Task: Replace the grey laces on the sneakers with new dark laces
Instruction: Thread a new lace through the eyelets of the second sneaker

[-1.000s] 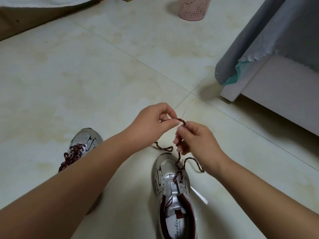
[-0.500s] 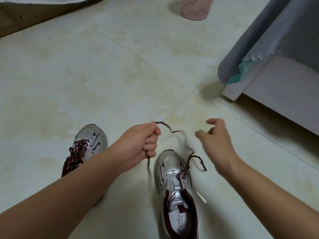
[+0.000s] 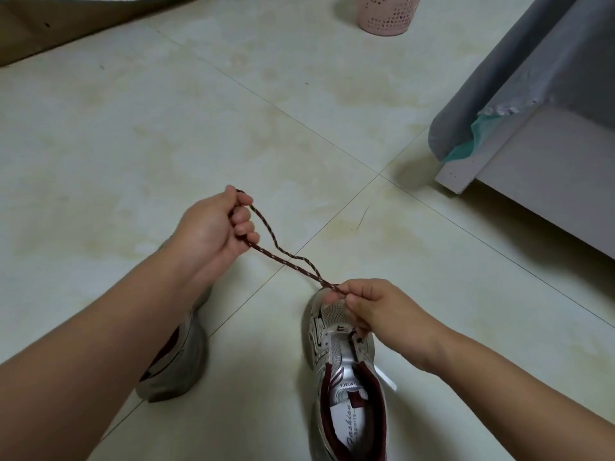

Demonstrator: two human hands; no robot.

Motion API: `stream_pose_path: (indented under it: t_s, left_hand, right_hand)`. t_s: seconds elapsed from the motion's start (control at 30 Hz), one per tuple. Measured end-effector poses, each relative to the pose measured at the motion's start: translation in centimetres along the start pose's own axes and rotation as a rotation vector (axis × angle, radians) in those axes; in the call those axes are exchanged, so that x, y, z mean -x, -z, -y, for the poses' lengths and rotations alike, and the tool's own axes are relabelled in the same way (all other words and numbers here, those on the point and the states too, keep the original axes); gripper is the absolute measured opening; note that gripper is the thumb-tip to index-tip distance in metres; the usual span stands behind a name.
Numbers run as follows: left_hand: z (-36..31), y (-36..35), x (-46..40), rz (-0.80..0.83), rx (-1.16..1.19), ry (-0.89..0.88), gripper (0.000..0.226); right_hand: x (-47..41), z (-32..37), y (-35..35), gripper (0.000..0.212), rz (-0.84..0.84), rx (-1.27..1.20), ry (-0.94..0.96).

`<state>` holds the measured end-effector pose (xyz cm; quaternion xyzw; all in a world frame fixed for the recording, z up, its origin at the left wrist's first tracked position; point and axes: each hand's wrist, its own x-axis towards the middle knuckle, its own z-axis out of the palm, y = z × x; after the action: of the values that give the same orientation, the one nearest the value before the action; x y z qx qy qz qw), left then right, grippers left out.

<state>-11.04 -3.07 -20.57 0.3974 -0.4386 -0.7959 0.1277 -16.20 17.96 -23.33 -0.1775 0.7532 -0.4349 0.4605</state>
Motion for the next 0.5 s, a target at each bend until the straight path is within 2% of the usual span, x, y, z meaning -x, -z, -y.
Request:
stream_pose_path:
  t_s: [0.1, 0.13, 0.17, 0.2, 0.23, 0.27, 0.33, 0.4, 0.5]
  left_hand:
    - [0.2, 0.8, 0.3, -0.031, -0.314, 0.014, 0.031]
    - [0.4, 0.8, 0.5, -0.070, -0.540, 0.021, 0.028]
    - [0.8, 1.0, 0.7, -0.137, -0.872, 0.010, 0.029]
    - [1.3, 1.1, 0.9, -0.198, -1.231, -0.049, 0.037]
    - [2.0, 1.1, 1.3, -0.202, -1.454, -0.166, 0.046]
    - [2.8, 0.8, 2.1, -0.129, -1.511, -0.307, 0.050]
    - [4.4, -0.1, 3.4, 0.173, -1.405, -0.445, 0.038]
    - [6.0, -1.1, 4.4, 0.413, -1.213, -0.328, 0.018]
    - [7.0, -1.3, 4.2, 0.388, -0.960, -0.106, 0.020]
  right_hand:
    - [-0.1, 0.5, 0.2, 0.032, -0.017, -0.001, 0.001]
    - [-0.1, 0.6, 0.1, 0.030, -0.032, 0.025, 0.012]
    - [-0.2, 0.7, 0.0, 0.029, -0.049, 0.081, 0.024]
    - [-0.3, 0.7, 0.0, 0.028, -0.066, 0.170, 0.045]
    - [-0.3, 0.8, -0.2, 0.027, -0.070, 0.274, 0.067]
    - [-0.4, 0.9, -0.3, 0.025, -0.066, 0.363, 0.092]
    - [-0.5, 1.2, -0.7, 0.022, -0.045, 0.473, 0.134]
    - [-0.7, 1.6, -1.0, 0.026, -0.039, 0.572, 0.171]
    - [-1.0, 1.5, -1.5, 0.027, -0.017, 0.657, 0.157]
